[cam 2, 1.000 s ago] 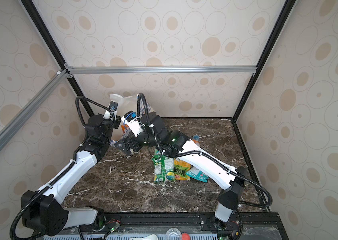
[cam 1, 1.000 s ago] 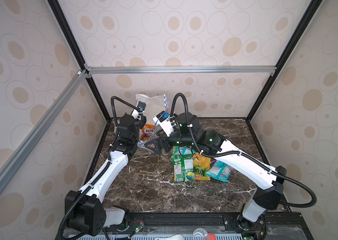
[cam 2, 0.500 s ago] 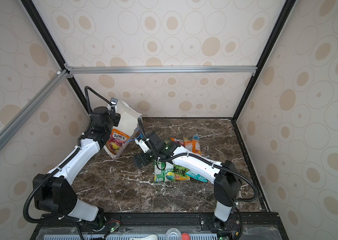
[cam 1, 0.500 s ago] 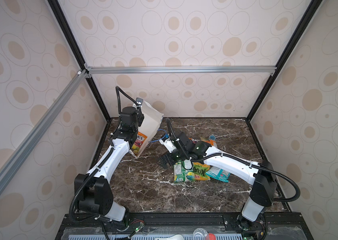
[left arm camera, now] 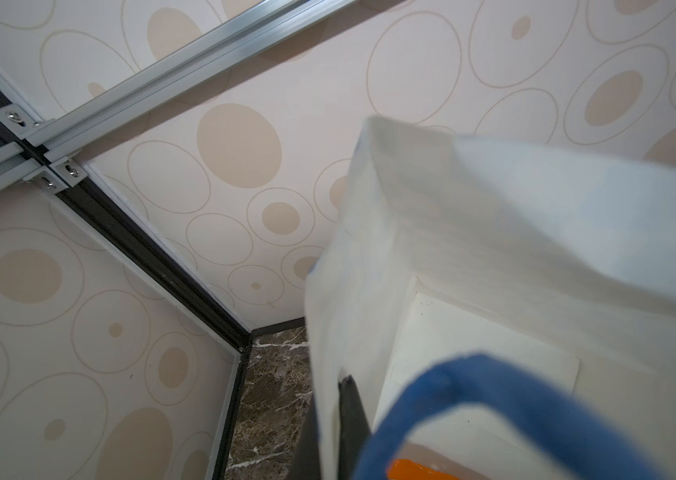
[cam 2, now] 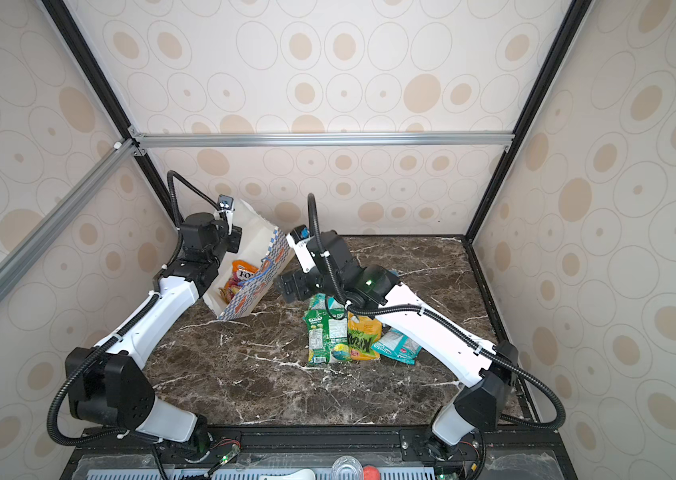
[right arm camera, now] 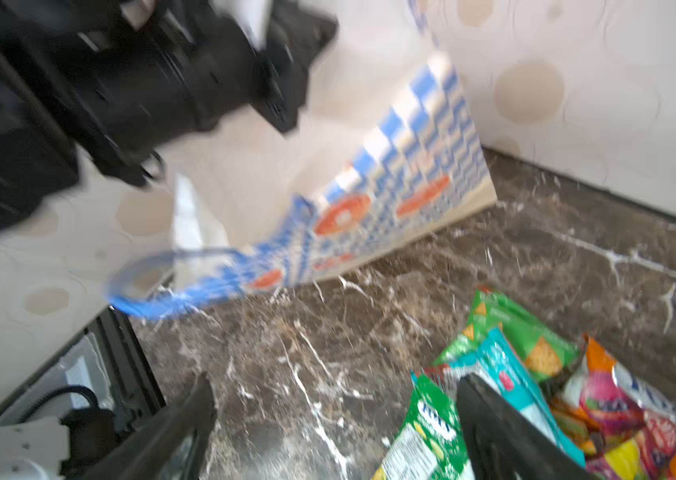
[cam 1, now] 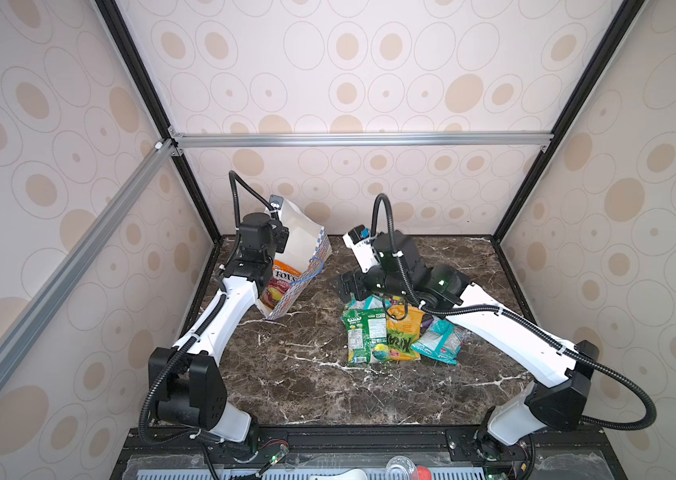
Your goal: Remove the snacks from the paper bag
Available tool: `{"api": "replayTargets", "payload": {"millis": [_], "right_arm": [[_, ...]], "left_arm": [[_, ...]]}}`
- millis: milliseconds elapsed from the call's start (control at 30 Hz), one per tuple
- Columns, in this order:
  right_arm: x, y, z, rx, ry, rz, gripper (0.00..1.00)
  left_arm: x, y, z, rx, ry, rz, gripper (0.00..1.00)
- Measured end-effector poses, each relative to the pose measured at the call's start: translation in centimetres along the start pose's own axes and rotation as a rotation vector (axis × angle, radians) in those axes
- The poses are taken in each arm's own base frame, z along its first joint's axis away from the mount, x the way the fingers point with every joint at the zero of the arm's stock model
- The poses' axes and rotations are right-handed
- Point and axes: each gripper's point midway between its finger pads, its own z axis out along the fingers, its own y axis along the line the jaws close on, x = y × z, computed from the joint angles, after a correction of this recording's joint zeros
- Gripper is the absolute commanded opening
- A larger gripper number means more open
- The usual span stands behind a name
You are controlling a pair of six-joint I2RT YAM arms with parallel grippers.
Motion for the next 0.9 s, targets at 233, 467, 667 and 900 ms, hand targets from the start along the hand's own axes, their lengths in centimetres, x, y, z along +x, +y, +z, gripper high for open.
{"api": "replayTargets", "payload": {"millis": [233, 467, 667, 900], "right_arm": [[-11.1, 4.7, 0.7, -0.125, -0.232, -0.033, 0.75], [-9.0, 5.1, 9.2, -0.177, -0.157, -0.028, 0.51], [-4.6, 2.7, 12.9, -0.134, -0.032, 0.026, 0.47], [-1.9, 0.8, 14.5, -0.119, 0.051, 0.082, 0.47]], "left_arm": [[0.3, -0.9, 0.1, 0.027, 0.013, 0.001, 0.0], [0.7, -1.5, 0.6, 0.056, 0.042, -0.014, 0.0], [0.5, -1.4, 0.5, 0.057, 0.065, -0.043, 0.0], [-1.3, -1.2, 0.5, 0.07, 0.074, -0.086, 0.0]]}}
